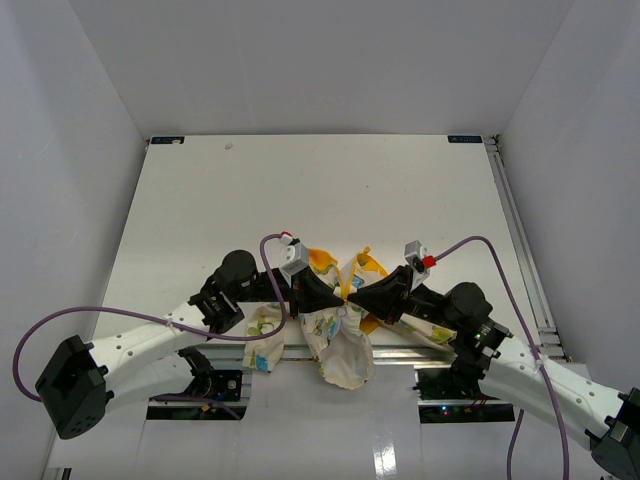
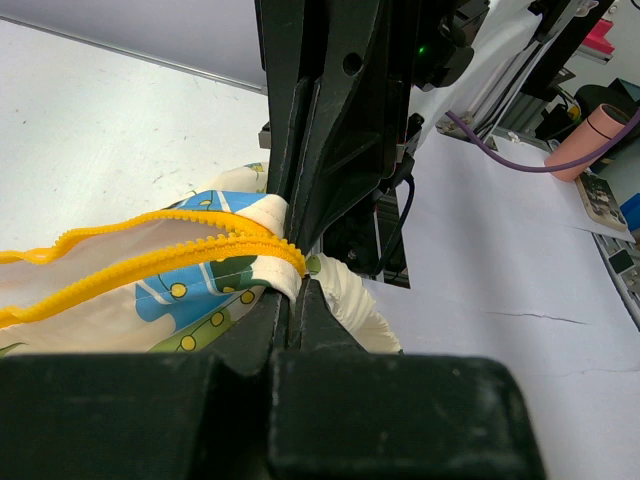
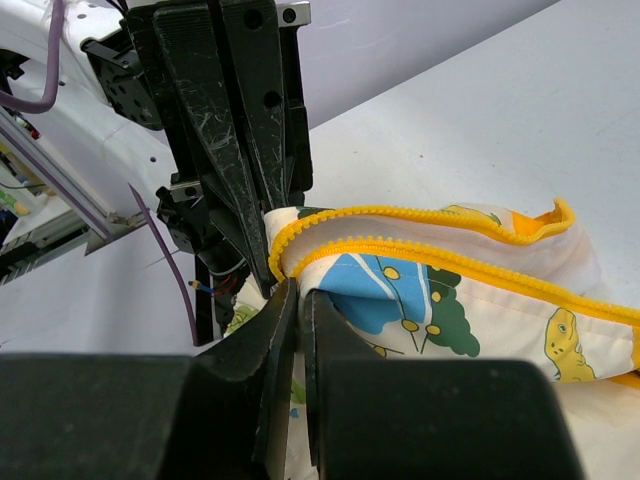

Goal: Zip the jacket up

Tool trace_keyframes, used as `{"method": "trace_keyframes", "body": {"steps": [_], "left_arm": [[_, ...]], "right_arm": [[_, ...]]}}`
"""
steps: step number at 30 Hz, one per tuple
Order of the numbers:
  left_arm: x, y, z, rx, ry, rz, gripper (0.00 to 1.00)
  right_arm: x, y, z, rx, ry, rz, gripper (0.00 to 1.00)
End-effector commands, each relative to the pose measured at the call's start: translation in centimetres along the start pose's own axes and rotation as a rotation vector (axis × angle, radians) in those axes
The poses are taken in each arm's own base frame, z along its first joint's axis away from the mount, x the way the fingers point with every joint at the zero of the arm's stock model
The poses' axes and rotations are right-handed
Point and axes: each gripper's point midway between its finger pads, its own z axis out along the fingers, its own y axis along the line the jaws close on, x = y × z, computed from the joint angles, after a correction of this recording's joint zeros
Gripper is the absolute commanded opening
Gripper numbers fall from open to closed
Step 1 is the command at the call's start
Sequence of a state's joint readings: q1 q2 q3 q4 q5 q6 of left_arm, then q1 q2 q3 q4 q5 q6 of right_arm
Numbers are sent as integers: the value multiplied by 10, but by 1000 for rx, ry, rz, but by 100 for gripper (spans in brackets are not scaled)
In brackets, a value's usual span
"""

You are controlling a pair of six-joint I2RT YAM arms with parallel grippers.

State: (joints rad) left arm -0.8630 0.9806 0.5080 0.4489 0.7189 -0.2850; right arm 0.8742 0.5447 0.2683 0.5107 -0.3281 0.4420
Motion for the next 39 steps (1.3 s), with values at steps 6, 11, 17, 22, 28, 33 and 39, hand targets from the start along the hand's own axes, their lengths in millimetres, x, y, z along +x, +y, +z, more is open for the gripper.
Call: {"method": "trace_keyframes", "body": {"steps": [6, 11, 17, 22, 28, 33, 39], "left_arm": [[14, -23, -3, 122, 75, -34, 0], [16, -26, -3, 146, 82, -37, 0], [17, -27, -2, 158, 85, -40, 0], [13, -20, 0, 117, 80, -48, 25], [2, -12, 1, 52, 27, -35, 31], [-4, -8, 4, 34, 23, -25, 0], [2, -1, 6, 17, 59, -20, 0]], "right_arm": [[-92, 2, 0, 93, -282, -67, 8], [-99, -4, 0, 129, -304, -69, 8], [-99, -9, 4, 149, -295, -76, 8], [-87, -2, 7, 98, -251, -68, 8], [-75, 2, 6, 61, -218, -58, 8], [-72, 3, 4, 56, -208, -57, 8], [-76, 8, 7, 39, -186, -85, 8]]}}
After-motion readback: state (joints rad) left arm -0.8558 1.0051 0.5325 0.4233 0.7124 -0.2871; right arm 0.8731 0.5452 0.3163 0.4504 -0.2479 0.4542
